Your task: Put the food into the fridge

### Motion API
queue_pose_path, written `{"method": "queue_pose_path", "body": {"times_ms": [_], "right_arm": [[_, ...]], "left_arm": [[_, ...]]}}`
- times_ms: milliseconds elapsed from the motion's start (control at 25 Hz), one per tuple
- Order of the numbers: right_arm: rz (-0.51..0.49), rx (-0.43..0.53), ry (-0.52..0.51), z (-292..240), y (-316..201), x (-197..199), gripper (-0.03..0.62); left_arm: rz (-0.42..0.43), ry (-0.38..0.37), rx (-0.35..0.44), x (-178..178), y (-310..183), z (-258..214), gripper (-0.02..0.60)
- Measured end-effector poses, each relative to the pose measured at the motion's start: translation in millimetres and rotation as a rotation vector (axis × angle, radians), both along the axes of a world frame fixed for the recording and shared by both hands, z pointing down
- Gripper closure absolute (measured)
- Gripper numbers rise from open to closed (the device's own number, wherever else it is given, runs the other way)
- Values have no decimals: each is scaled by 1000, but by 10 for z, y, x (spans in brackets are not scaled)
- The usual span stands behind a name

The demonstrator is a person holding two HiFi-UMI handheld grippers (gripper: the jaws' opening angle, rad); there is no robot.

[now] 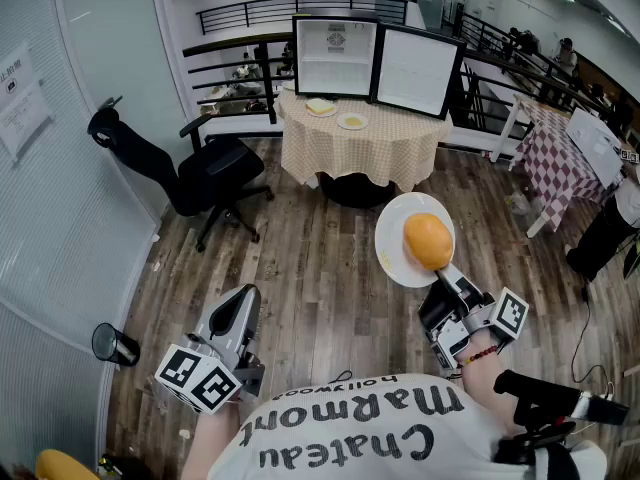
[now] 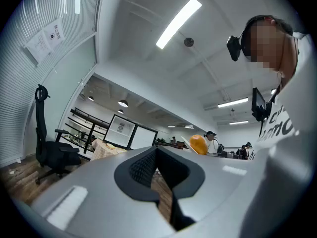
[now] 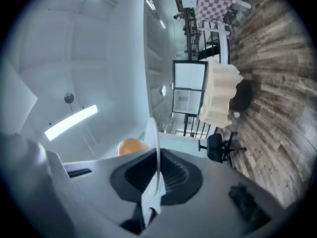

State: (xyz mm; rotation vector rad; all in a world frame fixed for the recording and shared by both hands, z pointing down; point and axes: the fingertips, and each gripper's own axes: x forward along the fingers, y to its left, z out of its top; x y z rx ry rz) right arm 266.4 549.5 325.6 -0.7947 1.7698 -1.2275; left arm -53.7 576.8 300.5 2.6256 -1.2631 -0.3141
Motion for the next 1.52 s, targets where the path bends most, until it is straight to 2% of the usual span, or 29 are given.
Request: {"method": "queue_pose_path", "body": {"times_ms": [400, 600, 840, 1000, 1160, 1280, 1520], "right_arm": [[-29, 23, 2, -40, 51, -62, 571], [-65, 34, -19, -3, -76, -244, 570], [-62, 45, -19, 99, -348, -462, 571], [-22, 65, 9, 121, -597, -453, 571], [10, 54, 34, 93, -745, -428, 571], [6, 60, 51, 104, -848, -417, 571], [-33, 37, 16, 292, -1316, -494, 571]], "left_arm": [[14, -12, -17, -9, -14, 31, 573], [3, -14, -34, -151, -123, 81, 574], [1, -25, -29, -351, -334, 111, 574], [34, -38, 25, -353, -571, 21, 574], [62, -29, 41, -332, -760, -82, 574], [62, -16, 36, -310, -872, -85, 573], [29, -7, -19, -347, -1233, 161, 574]]}}
